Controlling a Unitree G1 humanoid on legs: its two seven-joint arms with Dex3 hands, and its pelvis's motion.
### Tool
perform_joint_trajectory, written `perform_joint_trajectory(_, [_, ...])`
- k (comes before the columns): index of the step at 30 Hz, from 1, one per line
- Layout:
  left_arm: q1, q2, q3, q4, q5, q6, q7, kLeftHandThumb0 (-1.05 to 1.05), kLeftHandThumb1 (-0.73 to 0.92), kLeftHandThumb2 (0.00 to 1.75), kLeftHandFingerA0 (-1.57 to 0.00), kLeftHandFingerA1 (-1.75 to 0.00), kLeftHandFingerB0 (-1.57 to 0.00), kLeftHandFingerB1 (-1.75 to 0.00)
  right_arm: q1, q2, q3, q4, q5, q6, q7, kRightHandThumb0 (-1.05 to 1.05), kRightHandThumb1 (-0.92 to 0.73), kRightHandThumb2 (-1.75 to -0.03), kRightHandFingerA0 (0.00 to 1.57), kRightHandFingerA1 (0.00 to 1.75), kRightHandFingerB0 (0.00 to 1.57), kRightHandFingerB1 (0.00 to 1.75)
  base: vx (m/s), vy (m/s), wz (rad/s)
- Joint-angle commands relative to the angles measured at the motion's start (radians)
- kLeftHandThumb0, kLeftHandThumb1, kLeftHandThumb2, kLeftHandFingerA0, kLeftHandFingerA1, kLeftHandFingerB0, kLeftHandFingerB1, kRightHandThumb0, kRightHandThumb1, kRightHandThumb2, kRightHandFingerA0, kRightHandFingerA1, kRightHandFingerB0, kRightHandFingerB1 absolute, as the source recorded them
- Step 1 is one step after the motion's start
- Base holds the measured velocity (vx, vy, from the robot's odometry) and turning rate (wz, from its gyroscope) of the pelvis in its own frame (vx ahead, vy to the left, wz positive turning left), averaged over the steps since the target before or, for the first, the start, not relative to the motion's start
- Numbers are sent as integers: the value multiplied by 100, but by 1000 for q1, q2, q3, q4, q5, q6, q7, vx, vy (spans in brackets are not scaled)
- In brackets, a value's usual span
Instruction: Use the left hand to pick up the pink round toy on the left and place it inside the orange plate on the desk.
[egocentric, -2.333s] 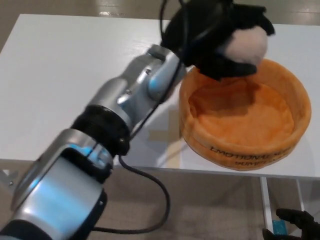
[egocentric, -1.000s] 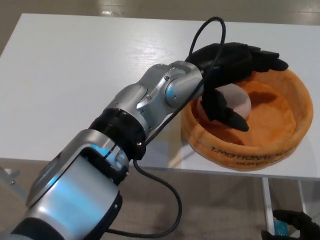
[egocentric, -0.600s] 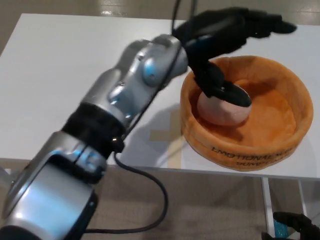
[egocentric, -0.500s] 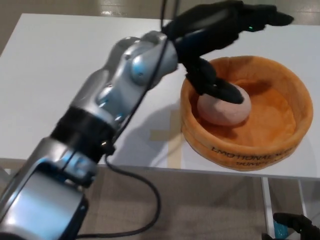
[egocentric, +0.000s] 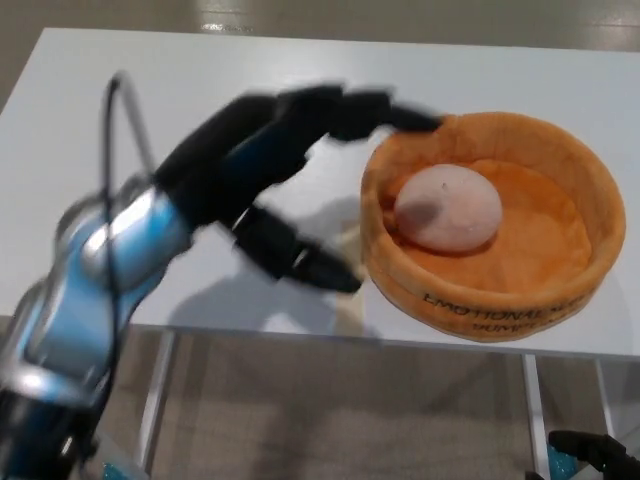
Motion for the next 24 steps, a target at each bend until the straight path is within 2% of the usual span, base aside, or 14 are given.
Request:
perform_joint_trajectory(1, [583,123,126,-398,-568,6,-192,-61,60,58,-52,-43,-48,-38,16,-4,9,2,-4,4,2,-19,-28,-95,40,104,33,97,0,0,0])
perform_joint_trajectory(6, [746,136,134,-460,-700,90,-236,-59,61,59,-53,-43,-51,-39,16,-3,2,3,4,3,10,-19,-30,-94,39,102,32,97,0,0,0])
perform_joint_trajectory(8, [817,137,124,-453,-702,99,-245,-62,64,60,-54,-41,-51,-37,15,-1,0,2,6,2,5,-16,-30,-93,39,102,33,98,0,0,0])
perform_joint_trajectory(13, [906,82,66,-284,-589,25,-250,-62,69,61,-56,-43,-49,-37,12,1,-1,2,6,6,5,-16,-31,-92,38,99,33,99,0,0,0])
perform_joint_trajectory(14, [903,56,54,-164,-471,-23,-206,-66,71,62,-62,-41,-50,-36,11,-2,5,2,0,7,0,-17,-32,-90,37,99,32,98,0,0,0])
perform_joint_trajectory(15, [902,49,52,-133,-439,-36,-195,-66,71,62,-62,-41,-50,-36,11,-2,7,2,-2,7,-1,-17,-32,-90,37,99,32,98,0,0,0])
perform_joint_trajectory(16, [889,43,50,-65,-385,-59,-174,-69,75,63,-59,-42,-48,-37,10,-2,7,1,-2,6,-2,-12,-28,-96,49,78,43,75,0,0,0])
perform_joint_trajectory(17, [858,27,52,61,-325,-97,-145,-60,59,100,-58,-63,-32,-49,11,0,1,1,4,1,0,-12,-30,-93,36,103,33,101,0,0,0])
perform_joint_trajectory(18, [843,16,54,123,-307,-117,-134,-60,59,100,-58,-63,-32,-49,11,1,-2,1,8,-2,1,-12,-30,-93,36,103,33,101,0,0,0])
perform_joint_trajectory(19, [822,3,59,204,-280,-144,-110,-70,68,68,-59,-47,-45,-40,11,2,-4,1,10,-2,3,-14,-30,-93,36,103,33,102,0,0,0])
perform_joint_trajectory(22, [804,-2,61,264,-252,-170,-88,-70,68,68,-59,-47,-45,-40,10,1,-2,2,7,2,4,-14,-30,-93,36,103,33,102,0,0,2])
perform_joint_trajectory(23, [750,-23,70,412,-215,-149,-24,-68,77,63,-60,-43,-50,-38,11,-1,2,1,4,5,6,-18,-31,-92,37,100,32,100,0,0,0])
perform_joint_trajectory(24, [734,-29,72,457,-204,-145,-6,-68,77,63,-60,-43,-50,-38,11,-1,3,1,3,6,7,-18,-31,-92,37,100,32,100,0,0,0])
